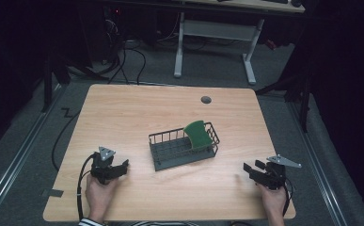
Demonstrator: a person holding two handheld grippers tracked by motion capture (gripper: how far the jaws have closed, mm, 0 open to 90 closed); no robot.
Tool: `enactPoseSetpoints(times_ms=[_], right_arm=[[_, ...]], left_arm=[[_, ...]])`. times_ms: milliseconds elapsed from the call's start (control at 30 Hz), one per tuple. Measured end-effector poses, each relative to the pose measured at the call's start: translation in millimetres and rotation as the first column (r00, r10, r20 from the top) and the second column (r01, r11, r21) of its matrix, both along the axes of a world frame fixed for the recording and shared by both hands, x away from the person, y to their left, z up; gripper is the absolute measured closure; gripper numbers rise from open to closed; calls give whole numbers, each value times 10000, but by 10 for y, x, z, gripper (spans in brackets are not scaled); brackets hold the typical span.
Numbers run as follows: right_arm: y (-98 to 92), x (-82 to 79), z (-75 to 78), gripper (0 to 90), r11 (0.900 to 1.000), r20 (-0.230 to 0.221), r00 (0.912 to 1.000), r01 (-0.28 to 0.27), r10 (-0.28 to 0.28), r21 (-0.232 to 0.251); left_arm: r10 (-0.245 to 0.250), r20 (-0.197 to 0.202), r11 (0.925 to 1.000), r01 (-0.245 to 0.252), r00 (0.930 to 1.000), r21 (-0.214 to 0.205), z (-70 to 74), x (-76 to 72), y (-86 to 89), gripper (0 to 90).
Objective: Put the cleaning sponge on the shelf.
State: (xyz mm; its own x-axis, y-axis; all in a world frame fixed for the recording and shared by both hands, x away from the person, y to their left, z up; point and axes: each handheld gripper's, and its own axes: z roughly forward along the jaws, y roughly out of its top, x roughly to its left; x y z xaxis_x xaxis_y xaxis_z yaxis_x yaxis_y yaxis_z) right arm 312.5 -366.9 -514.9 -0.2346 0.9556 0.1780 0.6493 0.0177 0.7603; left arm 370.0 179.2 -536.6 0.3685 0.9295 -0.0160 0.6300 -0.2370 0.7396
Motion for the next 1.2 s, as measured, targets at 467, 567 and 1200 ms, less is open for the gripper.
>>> enactPoseSetpoints(times_ms=[467,567,1200], right_arm=[[28,7,-139,375,9944,-109,9992,365,-378,-995],[77,12,-143,360,9880,-227,9991,307,-345,-1513],[157,16,-151,303,9782,-267,9990,305,-368,-2053]], left_arm=[[-17,-10,10000,17,10000,20,1,-1,1,256],[-19,-10,10000,19,10000,19,1,-1,1,256],[14,-9,10000,-14,10000,9,0,-7,-2,256]])
